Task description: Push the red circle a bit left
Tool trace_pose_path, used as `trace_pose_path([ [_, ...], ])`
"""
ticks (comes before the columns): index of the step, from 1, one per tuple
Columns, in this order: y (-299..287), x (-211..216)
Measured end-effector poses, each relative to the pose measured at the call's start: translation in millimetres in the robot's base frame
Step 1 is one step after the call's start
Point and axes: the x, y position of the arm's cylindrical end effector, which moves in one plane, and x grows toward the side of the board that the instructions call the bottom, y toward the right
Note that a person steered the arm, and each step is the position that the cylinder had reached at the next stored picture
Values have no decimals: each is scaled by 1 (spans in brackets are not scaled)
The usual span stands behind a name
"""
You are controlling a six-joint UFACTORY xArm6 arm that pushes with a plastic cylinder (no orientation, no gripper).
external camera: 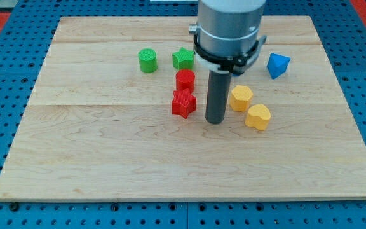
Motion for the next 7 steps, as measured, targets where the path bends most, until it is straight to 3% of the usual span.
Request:
trace_pose_path([
  [2,-5,-66],
  [7,-24,-73],
])
